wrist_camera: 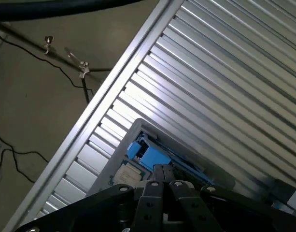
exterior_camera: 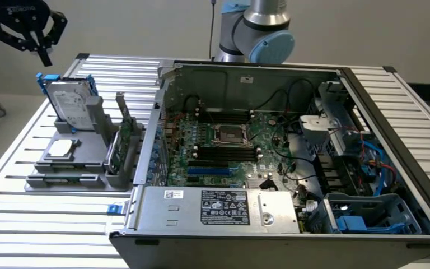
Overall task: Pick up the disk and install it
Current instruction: 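Pick up the disk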
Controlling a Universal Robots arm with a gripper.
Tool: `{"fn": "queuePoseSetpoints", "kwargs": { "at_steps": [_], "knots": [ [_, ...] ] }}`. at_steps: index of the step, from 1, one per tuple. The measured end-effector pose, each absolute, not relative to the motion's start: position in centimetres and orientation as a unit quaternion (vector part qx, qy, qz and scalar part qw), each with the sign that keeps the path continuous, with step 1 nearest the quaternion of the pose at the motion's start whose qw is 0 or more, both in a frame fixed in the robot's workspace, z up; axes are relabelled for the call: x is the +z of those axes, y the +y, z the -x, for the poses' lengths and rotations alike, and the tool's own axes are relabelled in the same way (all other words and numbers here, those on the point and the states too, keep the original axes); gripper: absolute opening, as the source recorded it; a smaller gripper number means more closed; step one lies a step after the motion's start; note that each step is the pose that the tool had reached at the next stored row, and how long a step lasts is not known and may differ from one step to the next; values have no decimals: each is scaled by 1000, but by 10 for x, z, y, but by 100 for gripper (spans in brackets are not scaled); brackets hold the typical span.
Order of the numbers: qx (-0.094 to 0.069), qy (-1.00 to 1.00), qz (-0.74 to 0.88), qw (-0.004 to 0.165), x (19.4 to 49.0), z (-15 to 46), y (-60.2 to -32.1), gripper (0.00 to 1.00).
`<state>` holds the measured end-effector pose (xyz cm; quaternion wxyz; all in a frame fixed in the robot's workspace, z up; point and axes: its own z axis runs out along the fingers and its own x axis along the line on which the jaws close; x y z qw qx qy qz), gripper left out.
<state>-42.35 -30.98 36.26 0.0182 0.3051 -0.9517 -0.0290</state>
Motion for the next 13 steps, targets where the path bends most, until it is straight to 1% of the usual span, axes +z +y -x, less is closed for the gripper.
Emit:
{"fn": "queuePoseSetpoints", "kwargs": {
  "at_steps": [13],
  "knots": [
    [-27,-909,-415,22,361,424,-310,11]
  ]
}}
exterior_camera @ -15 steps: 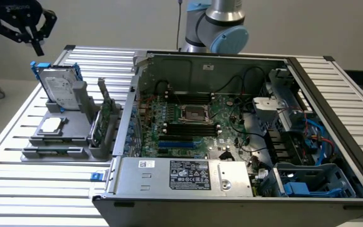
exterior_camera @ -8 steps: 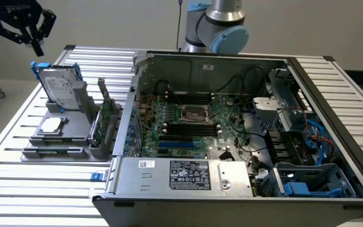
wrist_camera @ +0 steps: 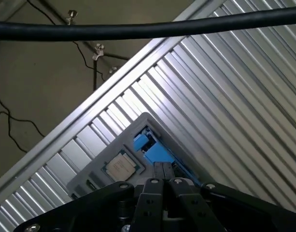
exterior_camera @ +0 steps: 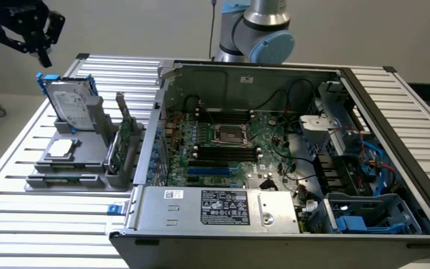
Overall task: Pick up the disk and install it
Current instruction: 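Pick up the disk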
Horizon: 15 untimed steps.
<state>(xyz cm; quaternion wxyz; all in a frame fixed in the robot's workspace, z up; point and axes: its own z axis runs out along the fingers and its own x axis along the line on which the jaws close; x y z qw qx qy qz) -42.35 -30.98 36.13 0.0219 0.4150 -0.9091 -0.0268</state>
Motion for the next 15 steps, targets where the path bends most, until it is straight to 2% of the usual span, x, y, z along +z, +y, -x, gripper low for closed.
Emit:
{"fn": "queuePoseSetpoints", "kwargs": {
  "at_steps": [15],
  "knots": [
    [-24,-844,-535,25,358,424,-310,11]
  ]
}}
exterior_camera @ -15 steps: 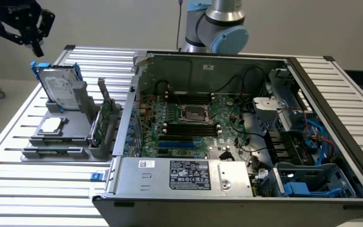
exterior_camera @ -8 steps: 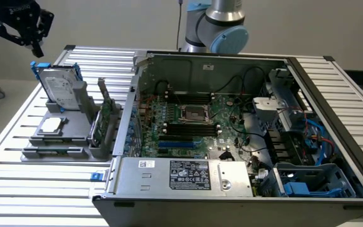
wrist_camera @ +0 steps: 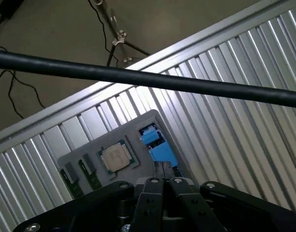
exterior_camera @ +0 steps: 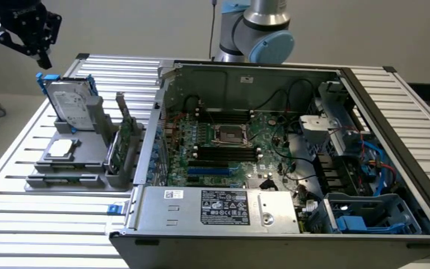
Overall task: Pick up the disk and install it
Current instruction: 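Pick up the disk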
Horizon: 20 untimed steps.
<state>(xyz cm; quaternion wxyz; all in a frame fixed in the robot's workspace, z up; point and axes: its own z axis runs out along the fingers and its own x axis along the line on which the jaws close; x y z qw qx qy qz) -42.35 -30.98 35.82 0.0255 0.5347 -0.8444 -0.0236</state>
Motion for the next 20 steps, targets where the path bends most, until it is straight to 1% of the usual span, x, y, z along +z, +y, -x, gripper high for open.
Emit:
{"fn": "queuePoseSetpoints", "kwargs": {
  "at_steps": [10,20],
  "knots": [
    [-22,-792,-609,27,347,423,-310,11],
    [-21,-734,-678,27,346,424,-310,11]
  ]
}}
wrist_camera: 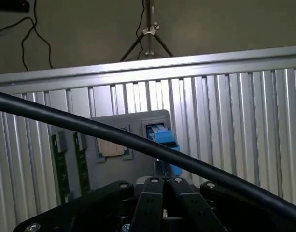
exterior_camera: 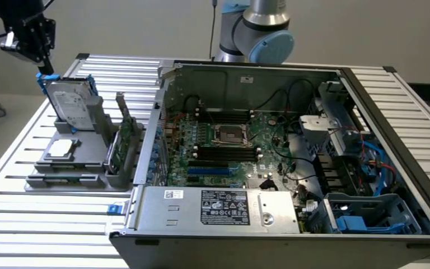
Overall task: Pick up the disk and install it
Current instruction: 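Pick up the disk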
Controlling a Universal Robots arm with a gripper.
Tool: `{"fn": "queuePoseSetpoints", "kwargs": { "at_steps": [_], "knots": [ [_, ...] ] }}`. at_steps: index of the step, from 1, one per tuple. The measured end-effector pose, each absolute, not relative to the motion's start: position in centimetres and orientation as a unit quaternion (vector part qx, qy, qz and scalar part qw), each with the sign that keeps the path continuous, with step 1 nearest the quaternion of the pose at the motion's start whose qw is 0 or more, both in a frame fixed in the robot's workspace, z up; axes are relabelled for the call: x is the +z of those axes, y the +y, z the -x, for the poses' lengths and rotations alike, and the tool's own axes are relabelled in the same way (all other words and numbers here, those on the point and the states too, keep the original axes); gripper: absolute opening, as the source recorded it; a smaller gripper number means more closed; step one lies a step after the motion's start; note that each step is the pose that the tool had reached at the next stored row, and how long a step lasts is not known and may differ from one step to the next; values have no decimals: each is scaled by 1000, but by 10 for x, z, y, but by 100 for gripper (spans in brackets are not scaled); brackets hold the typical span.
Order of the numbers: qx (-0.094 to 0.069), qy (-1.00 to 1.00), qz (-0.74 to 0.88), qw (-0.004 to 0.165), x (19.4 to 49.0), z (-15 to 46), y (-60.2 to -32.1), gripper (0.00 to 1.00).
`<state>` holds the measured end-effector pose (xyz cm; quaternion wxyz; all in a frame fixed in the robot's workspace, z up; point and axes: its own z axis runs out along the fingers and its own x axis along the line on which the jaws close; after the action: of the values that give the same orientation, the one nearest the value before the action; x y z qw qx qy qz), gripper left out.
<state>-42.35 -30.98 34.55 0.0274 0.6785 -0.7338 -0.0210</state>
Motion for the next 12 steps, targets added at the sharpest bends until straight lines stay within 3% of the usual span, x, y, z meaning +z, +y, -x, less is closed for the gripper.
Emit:
{"fn": "queuePoseSetpoints", "kwargs": {
  "at_steps": [12],
  "knots": [
    [-20,-672,-740,28,346,423,-310,11]
  ]
}}
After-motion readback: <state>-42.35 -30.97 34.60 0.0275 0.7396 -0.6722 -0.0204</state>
